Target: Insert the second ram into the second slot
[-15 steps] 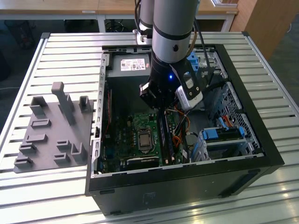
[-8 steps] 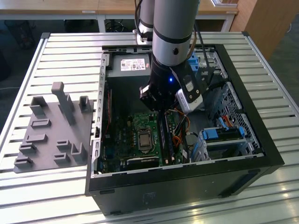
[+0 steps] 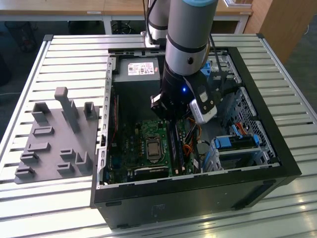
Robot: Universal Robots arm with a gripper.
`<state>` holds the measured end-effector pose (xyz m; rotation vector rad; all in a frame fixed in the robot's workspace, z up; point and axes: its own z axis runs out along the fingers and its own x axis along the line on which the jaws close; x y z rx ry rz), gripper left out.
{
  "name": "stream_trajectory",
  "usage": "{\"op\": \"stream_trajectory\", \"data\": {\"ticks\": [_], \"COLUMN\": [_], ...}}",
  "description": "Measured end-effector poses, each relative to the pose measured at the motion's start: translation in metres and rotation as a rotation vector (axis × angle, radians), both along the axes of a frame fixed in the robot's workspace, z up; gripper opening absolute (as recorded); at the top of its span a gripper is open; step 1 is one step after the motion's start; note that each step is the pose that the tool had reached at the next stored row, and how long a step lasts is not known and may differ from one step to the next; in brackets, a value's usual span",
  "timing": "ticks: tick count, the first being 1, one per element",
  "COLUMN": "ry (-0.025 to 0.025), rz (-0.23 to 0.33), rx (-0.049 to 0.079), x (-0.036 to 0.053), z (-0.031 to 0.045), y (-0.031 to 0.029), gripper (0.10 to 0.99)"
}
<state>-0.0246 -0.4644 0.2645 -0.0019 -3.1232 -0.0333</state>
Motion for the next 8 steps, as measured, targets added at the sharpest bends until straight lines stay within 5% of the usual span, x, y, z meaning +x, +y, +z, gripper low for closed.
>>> {"op": "stream_trajectory", "data": {"ticks": [8], "ry": [0.0012], "rz": [-0.021], "rx": [0.000], "x": [0.0010], "z": [-0.0131], "y": [-0.0024], "gripper": [0.137]}}
